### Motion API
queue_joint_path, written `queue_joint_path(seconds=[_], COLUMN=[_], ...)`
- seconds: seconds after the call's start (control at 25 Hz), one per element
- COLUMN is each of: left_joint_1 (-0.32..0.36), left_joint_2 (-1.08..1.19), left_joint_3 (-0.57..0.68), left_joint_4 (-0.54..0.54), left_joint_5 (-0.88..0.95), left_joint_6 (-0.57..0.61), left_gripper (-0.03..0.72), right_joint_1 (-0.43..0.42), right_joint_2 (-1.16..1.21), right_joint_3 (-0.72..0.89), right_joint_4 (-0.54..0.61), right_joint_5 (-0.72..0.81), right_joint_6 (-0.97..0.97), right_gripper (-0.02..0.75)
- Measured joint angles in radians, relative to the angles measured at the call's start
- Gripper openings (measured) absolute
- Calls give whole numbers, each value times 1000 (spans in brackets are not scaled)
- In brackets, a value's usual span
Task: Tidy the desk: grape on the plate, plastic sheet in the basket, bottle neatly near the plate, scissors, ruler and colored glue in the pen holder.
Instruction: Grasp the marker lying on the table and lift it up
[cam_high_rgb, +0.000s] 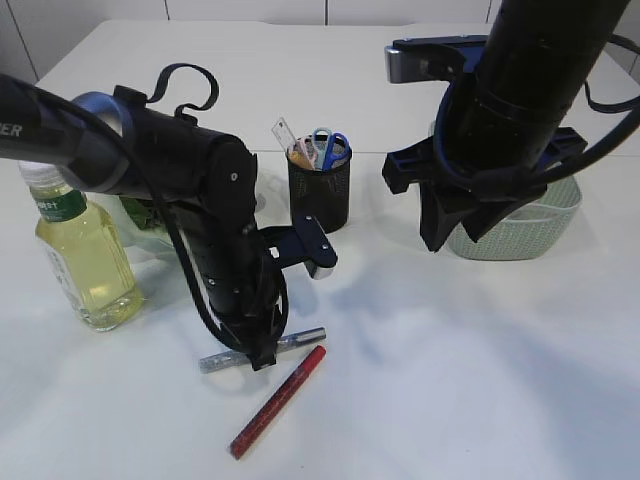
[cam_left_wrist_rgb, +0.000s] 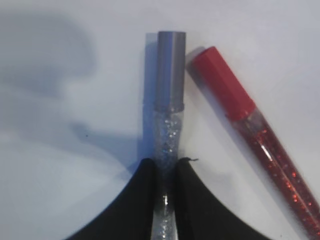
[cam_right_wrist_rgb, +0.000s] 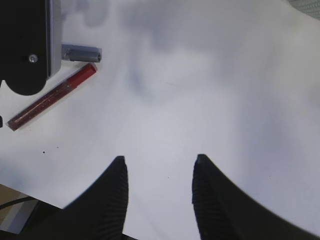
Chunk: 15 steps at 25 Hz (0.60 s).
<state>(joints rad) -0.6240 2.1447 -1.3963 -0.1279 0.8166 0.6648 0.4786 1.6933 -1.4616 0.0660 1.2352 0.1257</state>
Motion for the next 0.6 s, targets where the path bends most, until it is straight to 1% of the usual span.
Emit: queue_joint_path(seconds=[0.2, 0.32, 0.48, 0.6], left_joint_1=[0, 0, 0, 0], left_joint_2=[0, 0, 0, 0], left_joint_3=[-55, -103, -160, -190], left_joint_4=[38, 40, 20, -15], left_joint_5=[34, 80, 154, 203], left_joint_6=[-151, -233, -349, -447], left_gripper=[76, 76, 76, 76], right_joint_1=[0, 0, 0, 0], right_joint_2=[0, 0, 0, 0], right_joint_3=[0, 0, 0, 0], right_joint_4=[-1, -1, -2, -2], right_joint_5=[0, 0, 0, 0], right_joint_6=[0, 0, -2, -2], right_gripper=[345, 345, 344, 344])
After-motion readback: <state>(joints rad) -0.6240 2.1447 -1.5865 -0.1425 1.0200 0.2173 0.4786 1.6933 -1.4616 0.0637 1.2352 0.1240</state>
